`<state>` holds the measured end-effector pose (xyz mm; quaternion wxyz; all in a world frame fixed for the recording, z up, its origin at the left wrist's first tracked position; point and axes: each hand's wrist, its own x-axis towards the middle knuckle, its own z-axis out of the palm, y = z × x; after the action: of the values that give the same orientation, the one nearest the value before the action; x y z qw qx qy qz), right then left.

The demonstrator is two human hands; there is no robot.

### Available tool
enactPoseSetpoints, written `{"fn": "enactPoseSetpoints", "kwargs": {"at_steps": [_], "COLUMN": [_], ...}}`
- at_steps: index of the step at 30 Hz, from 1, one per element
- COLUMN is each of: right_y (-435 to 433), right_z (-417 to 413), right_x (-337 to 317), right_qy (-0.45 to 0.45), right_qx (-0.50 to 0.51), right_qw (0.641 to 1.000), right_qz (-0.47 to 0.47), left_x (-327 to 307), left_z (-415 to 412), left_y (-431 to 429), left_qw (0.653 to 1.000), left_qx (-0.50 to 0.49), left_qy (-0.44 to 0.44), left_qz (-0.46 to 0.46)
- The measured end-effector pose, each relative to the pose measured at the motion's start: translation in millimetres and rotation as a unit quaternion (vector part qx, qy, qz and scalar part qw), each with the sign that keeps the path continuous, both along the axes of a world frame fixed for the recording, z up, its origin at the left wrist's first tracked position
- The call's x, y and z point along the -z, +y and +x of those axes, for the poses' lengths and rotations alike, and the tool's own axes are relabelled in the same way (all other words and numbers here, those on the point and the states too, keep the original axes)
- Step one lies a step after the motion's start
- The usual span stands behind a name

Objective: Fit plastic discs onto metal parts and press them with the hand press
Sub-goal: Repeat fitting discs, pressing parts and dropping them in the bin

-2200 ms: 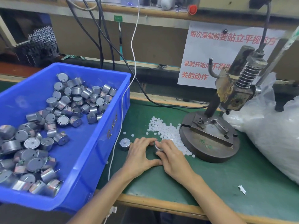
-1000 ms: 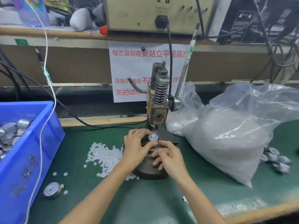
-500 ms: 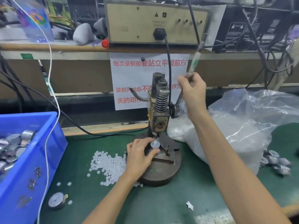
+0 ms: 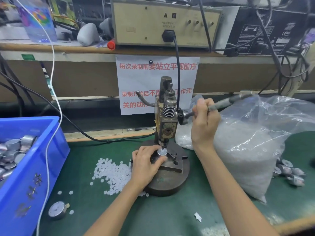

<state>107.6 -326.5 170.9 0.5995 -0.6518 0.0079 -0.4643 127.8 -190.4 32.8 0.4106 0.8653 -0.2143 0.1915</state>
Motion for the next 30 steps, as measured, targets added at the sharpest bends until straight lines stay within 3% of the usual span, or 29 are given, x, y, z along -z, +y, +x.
{"fn": "enactPoseSetpoints", "kwargs": {"at_steps": [3, 8, 13, 18, 24, 27, 30], "right_y": [3.2, 6.7, 23.5, 26.6, 16.6, 4.3, -17.8], "right_z": [7.7, 5.3, -36.0, -66.6, -91.6, -115.2, -145.0], "right_x": [-17.7, -8.7, 60.4, 117.4, 123.6, 127.6, 135.1], "right_qy": [0.068, 0.118, 0.097, 0.345, 0.367, 0.369, 0.375], "right_qx": [0.056, -0.087, 0.003, -0.110, -0.144, -0.137, -0.128], "right_qw": [0.996, 0.989, 0.995, 0.928, 0.910, 0.915, 0.916], "right_qz": [-0.033, -0.018, 0.000, -0.083, -0.127, -0.085, -0.065], "left_x": [0.8, 2.3, 3.6, 9.6, 26.0, 25.3, 20.8], "left_z": [-0.1, -0.2, -3.5, -26.4, -90.5, -113.9, -136.7], "left_y": [0.0, -1.7, 0.2, 4.7, -7.2, -19.3, -39.7], "left_qw": [1.000, 0.999, 0.998, 0.998, 0.998, 0.997, 0.997], "left_qx": [-0.005, -0.019, -0.029, -0.043, -0.022, -0.023, 0.035], "left_qy": [-0.002, -0.030, -0.033, -0.031, -0.053, -0.062, -0.071], "left_qz": [0.002, 0.037, 0.048, 0.045, 0.030, 0.030, 0.019]}}
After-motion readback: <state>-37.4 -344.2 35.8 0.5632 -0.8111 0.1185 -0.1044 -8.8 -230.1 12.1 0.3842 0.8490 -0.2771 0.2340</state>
